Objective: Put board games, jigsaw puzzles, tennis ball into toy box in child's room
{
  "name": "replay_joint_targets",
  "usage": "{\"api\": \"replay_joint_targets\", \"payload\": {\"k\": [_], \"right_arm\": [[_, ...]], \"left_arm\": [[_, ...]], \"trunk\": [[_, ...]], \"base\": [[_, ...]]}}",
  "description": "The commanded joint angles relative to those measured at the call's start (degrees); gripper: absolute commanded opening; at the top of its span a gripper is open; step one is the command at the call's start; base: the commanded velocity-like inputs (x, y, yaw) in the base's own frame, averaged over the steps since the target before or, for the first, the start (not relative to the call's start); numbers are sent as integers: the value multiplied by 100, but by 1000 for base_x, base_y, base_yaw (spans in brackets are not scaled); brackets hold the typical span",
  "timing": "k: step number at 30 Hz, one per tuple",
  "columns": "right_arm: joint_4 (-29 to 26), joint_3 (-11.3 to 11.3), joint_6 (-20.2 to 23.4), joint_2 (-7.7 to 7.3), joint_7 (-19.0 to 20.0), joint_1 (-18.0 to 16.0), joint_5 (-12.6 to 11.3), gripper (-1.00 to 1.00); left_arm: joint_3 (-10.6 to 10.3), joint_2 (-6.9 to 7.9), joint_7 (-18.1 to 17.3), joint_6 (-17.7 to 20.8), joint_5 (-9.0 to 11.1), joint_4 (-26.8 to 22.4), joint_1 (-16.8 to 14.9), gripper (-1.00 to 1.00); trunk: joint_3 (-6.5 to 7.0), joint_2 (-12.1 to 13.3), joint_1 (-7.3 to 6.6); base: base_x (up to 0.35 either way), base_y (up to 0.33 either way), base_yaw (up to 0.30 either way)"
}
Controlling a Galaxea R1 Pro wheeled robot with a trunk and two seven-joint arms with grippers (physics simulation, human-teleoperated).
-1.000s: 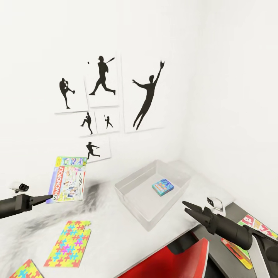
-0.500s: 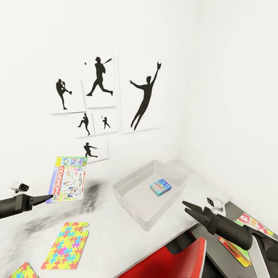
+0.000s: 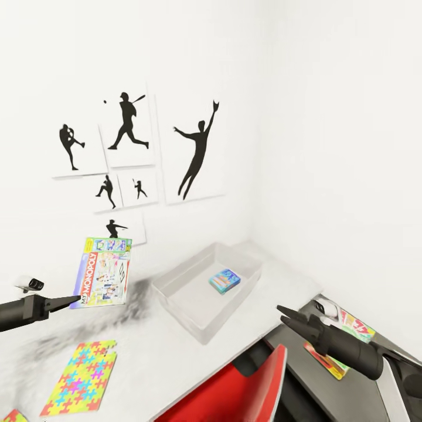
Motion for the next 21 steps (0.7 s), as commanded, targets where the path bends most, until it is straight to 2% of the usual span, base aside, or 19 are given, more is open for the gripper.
{"api": "replay_joint_targets", "payload": {"k": [1,9,21], "right_arm": [[1,-1,51,-1,7,-5,-16,100],[1,-3,72,-1,7,-5,-16,100],[1,-8,76,-9,12,-5,-24,100]], "left_arm": [[0,3,-20,55,6,-4,-2,-100],[-1,3,-20,55,6,-4,-2,-100],[0,3,-20,55,6,-2,-2,-100]], "trunk": [[-1,-5,-1],[54,-5,-1],[137,-5,-1]], "base": [[-122,-5,-205],[-37,-28,-205],[62,-210,-205]]}}
